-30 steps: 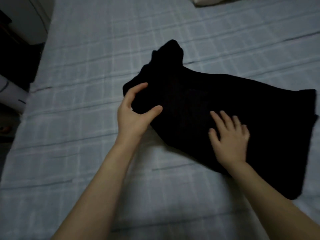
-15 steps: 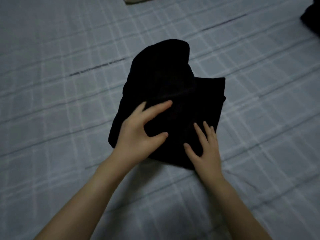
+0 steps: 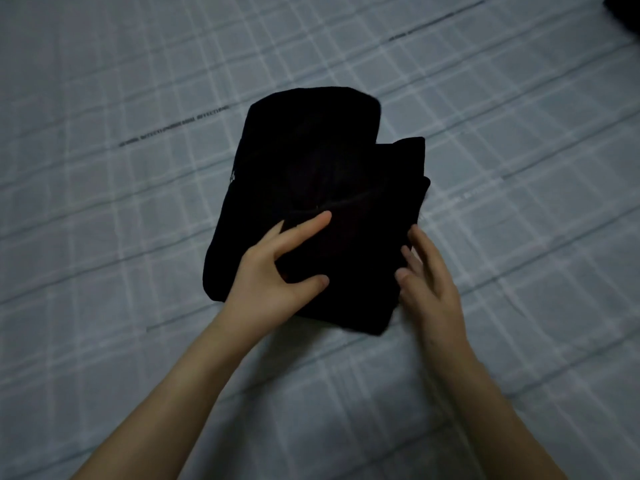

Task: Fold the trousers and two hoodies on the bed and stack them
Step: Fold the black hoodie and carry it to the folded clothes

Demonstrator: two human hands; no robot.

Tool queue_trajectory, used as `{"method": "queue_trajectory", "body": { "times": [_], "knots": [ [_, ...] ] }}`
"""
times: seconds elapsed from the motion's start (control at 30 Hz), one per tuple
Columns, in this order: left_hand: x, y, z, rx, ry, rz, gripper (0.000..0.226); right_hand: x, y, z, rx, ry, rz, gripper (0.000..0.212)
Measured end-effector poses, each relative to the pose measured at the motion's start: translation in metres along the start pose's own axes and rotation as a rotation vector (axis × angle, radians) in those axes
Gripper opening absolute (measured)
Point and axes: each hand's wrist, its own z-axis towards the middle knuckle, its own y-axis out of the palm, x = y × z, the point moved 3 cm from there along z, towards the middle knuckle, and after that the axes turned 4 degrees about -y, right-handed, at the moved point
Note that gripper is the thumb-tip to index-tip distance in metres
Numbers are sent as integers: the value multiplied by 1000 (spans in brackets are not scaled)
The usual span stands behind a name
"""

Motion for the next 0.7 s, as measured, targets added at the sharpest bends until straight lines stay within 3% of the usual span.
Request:
{"method": "queue_trajectory", "body": {
  "times": [0.13, 0.33, 0.43, 0.57, 0.63, 0.7],
  "knots": [
    [10, 26, -11, -98, 8, -54, 78, -21, -9, 13, -6, 41, 37, 50],
    [-8, 54, -9, -218, -60, -23, 81, -35, -24, 21, 102, 86, -40, 51],
    [-8, 50, -12, -305, -45, -142, 77, -41, -21, 23, 93, 75, -70, 50],
    [-3, 46, -11, -316, -133, -583, 67, -54, -13, 26, 86, -37, -198, 45],
    [1, 46, -11, -268, -174, -598, 60, -67, -6, 31, 83, -136, -330, 48],
    [7, 51, -12, -282, -156, -450, 55, -80, 9, 40, 41, -288, -487, 49]
  ]
}}
